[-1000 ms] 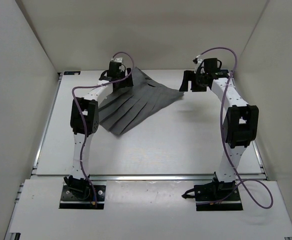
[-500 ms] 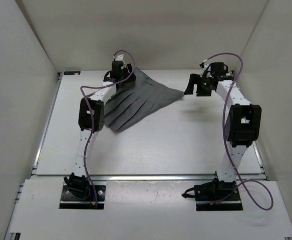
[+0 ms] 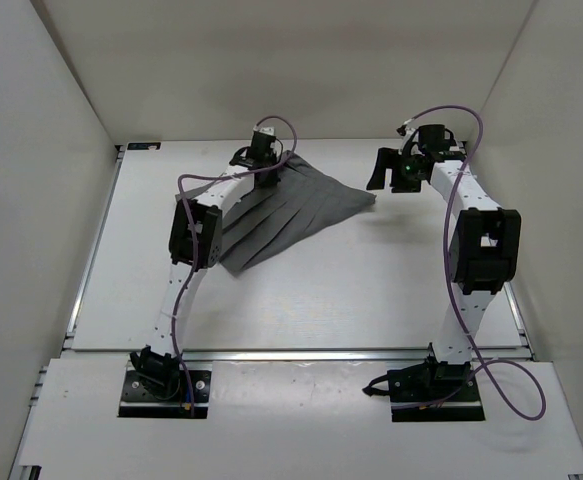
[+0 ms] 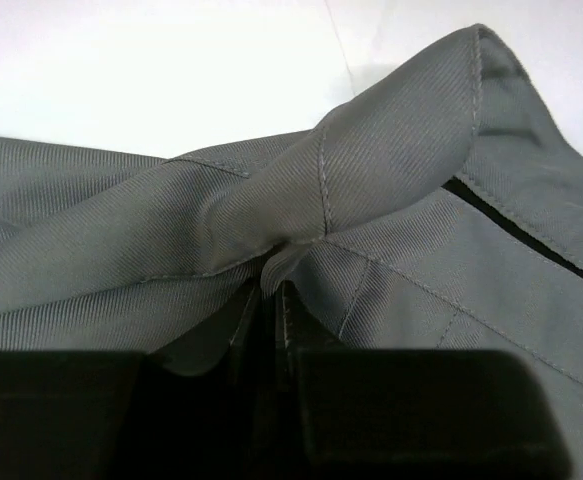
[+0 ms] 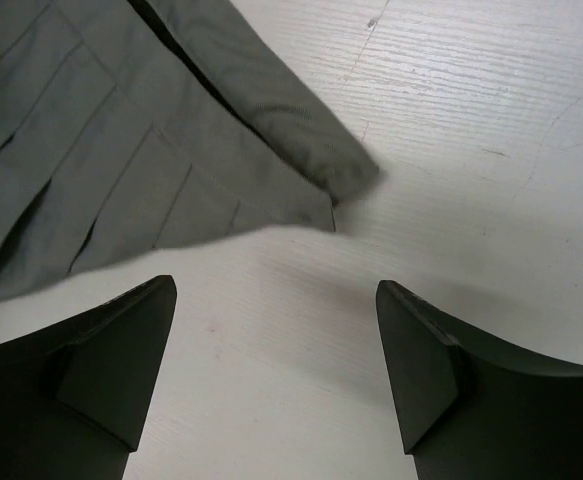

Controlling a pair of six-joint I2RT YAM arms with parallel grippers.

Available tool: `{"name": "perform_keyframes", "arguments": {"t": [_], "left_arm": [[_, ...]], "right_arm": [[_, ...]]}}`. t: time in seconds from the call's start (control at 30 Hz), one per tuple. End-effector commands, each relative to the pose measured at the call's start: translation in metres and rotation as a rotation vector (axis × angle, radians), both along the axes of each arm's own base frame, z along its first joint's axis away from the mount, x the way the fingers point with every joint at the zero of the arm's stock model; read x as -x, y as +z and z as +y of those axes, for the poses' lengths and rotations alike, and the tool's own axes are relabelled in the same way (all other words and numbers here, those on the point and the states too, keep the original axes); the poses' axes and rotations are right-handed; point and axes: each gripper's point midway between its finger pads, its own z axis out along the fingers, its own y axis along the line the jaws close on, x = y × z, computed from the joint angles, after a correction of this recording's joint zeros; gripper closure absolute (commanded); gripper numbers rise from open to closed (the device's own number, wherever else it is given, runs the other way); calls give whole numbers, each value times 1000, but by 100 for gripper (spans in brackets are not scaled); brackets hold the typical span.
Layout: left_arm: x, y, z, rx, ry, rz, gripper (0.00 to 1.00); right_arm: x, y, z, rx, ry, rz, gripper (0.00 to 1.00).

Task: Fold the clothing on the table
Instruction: Move the skirt to the center of the board

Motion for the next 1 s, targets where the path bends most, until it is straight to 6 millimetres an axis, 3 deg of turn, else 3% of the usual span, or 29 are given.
{"name": "perform_keyframes", "arguments": {"t": [0.0, 0.1, 0.13, 0.17, 0.2, 0.23, 0.27, 0.3, 0.33, 0.37, 0.4, 0.43, 0.47, 0.53, 0.63, 0.83, 0.9, 0.97], "left_arm": [[37, 21, 4, -31, -38, 124, 79], [66, 27, -10, -26, -106, 188, 81], [78, 29, -7, -45, -120, 211, 80], [87, 41, -17, -49, -145, 196, 81], [108, 28, -21, -71, -164, 242, 81], [128, 27, -24, -78, -187, 264, 82], [135, 41, -25, -73, -195, 239, 83], [165, 19, -28, -90, -212, 300, 83], [188, 14, -29, -79, -222, 321, 84], [196, 28, -37, -41, -239, 289, 86], [226, 9, -36, -47, -249, 355, 87], [243, 8, -34, -34, -245, 363, 87], [251, 22, -45, 2, -266, 328, 86], [279, 18, -47, 14, -282, 342, 83], [271, 44, -49, 82, -269, 259, 68], [220, 95, -27, 130, -239, 85, 30], [209, 109, -25, 148, -277, 36, 22], [208, 109, -23, 173, -329, 21, 18]], "right_arm": [[-4, 29, 3, 13, 12, -76, 21], [5, 31, 5, 30, 15, -78, 21], [7, 31, 2, 51, 8, -80, 21], [11, 32, 5, 56, 19, -83, 21], [15, 36, 4, 65, 17, -90, 21], [22, 26, 6, 70, 22, -64, 21], [24, 36, 9, 81, 28, -92, 20], [31, 33, 7, 87, 10, -80, 20], [41, 28, 9, 100, 13, -61, 20], [46, 34, 7, 107, 11, -77, 19], [56, 33, 8, 111, 6, -77, 19], [68, 22, 6, 120, 1, -50, 18], [77, 26, 9, 114, -3, -56, 18], [103, 12, 8, 115, -20, -10, 18], [136, 9, 4, 95, -59, 9, 19], [158, 22, -7, 45, -132, -29, 19], [165, 20, -16, 48, -163, -1, 20], [171, 19, -23, 50, -193, 10, 21]]}}
